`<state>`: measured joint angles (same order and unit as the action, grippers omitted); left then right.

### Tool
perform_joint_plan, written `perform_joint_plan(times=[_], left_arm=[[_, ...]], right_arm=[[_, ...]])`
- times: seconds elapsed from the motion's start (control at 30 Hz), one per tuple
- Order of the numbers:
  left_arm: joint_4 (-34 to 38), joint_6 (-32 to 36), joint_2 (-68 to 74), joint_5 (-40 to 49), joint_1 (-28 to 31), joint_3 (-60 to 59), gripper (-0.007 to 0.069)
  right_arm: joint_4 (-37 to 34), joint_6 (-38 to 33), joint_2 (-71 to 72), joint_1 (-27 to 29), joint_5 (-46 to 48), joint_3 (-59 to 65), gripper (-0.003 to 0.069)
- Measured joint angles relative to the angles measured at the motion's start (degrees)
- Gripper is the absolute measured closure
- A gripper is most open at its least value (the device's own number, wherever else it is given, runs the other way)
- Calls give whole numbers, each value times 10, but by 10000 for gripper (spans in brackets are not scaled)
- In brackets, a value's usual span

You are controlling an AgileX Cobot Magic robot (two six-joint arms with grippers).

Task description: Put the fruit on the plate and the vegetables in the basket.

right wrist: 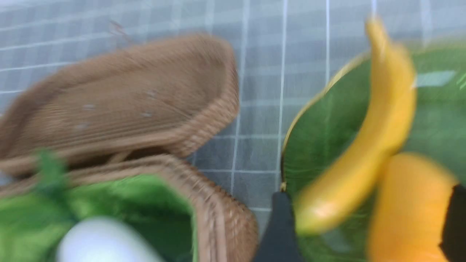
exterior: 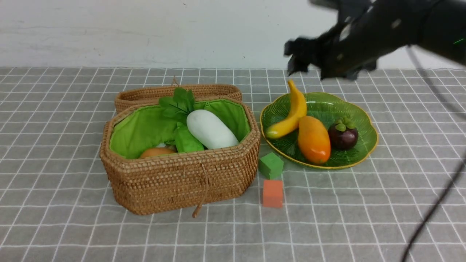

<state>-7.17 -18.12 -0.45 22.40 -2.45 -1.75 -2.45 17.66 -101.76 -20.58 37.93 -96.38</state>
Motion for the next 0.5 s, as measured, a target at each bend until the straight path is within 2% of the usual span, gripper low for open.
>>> perform_joint_plan(times=[0.03, 0.1, 0.13, 0.17, 0.2, 0.23, 0.3, 0.37, 0.5], left_arm=[[0, 0, 0, 0, 0, 0, 386], [0, 0, 0, 0, 0, 0, 386], [0, 0, 0, 0, 0, 0, 386], [0, 0, 0, 0, 0, 0, 386], [0, 0, 0, 0, 0, 0, 386], [0, 0, 0, 0, 0, 0, 386], [0, 0, 0, 0, 0, 0, 386], [0, 0, 0, 0, 0, 0, 386], [0, 0, 0, 0, 0, 0, 386]], right_arm=[[3, -10, 21, 0, 19, 0, 182], [6, -23, 84, 0, 86, -1, 288], [5, -23, 91, -1, 96, -1, 305], [-3, -23, 119, -4, 128, 3, 379], [-11, -23, 132, -8, 140, 9, 418], [-19, -23, 154, -19, 150, 27, 487], [-27, -23, 173, -32, 153, 50, 546], [-44, -23, 209, -56, 156, 101, 641], [-54, -23, 256, -91, 163, 173, 677]])
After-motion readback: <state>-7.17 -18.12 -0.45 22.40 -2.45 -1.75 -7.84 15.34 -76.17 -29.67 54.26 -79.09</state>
